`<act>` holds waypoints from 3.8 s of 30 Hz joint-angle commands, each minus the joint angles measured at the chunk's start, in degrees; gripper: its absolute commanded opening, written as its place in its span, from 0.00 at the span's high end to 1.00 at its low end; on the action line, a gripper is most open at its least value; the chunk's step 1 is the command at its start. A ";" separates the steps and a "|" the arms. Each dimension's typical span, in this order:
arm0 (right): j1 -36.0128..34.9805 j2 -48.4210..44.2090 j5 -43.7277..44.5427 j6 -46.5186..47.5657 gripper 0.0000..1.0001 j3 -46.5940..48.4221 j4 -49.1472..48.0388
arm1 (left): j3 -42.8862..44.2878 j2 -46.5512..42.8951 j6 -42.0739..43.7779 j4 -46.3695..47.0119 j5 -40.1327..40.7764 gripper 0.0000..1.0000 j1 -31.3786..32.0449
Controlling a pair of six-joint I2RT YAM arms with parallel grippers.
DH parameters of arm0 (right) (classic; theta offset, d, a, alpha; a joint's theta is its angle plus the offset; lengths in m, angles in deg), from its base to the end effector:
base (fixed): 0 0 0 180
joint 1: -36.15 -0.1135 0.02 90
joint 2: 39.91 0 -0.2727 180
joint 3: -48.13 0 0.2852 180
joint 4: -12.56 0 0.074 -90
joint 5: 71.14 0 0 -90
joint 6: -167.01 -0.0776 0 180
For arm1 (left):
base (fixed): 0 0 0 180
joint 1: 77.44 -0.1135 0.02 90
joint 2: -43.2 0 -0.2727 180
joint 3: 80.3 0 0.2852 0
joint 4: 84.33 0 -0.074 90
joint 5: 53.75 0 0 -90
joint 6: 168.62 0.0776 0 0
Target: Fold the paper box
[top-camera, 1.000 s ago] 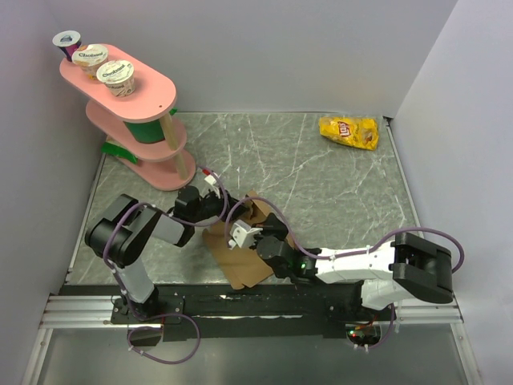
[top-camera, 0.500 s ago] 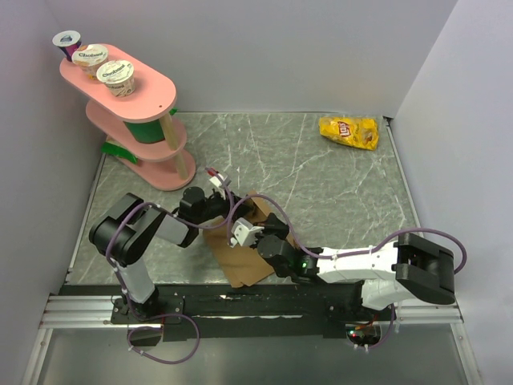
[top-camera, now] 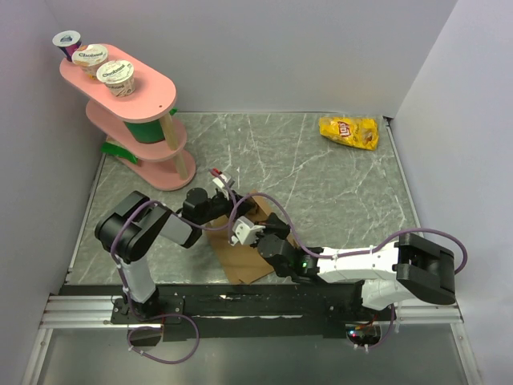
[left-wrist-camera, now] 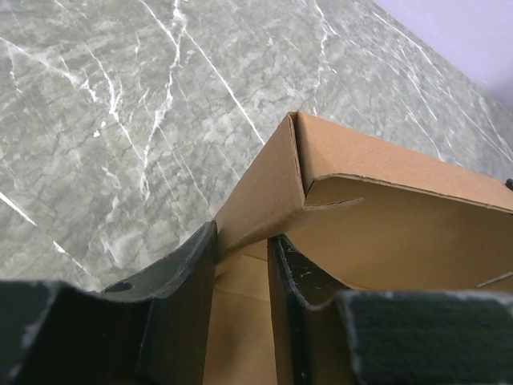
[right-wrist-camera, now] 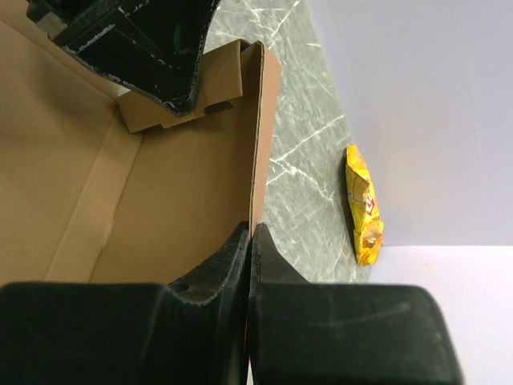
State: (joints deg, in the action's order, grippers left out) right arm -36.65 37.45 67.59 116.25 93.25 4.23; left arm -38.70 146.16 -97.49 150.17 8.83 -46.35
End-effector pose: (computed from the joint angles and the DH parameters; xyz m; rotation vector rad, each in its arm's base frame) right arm 0.1492 0.2846 0.1767 -1.1884 1.4363 -0.4395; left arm 0.2896 -0.2164 0.1119 0.5629 1.7003 -1.0428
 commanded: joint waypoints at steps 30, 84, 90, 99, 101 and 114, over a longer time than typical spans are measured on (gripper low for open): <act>-4.29 5.87 -4.44 -13.22 1.00 -0.36 0.79 | 5.62 0.06 -13.55 0.86 20.47 0.99 6.61; 15.67 -6.61 0.24 -50.23 0.22 3.33 9.83 | -8.27 -10.58 3.58 -2.31 38.31 0.99 21.02; 15.40 -8.01 -2.14 -54.10 0.23 -0.10 11.59 | -5.37 -9.53 1.21 -6.35 42.97 0.99 23.22; 12.94 -9.69 -4.61 -57.78 0.25 -3.53 11.59 | 0.87 -6.02 -3.53 -14.71 54.74 0.99 27.61; 12.77 -9.51 -4.61 -58.75 0.25 -3.70 11.85 | 2.18 -5.14 -4.24 -16.63 57.73 0.99 28.32; 11.97 -11.09 -5.05 -62.80 0.27 -6.08 12.91 | 6.58 -0.22 -3.36 -27.54 80.23 0.99 31.40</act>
State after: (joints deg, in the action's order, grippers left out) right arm -23.77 26.78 65.95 56.89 89.05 12.62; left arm -32.32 142.58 -100.57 130.44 79.76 -14.66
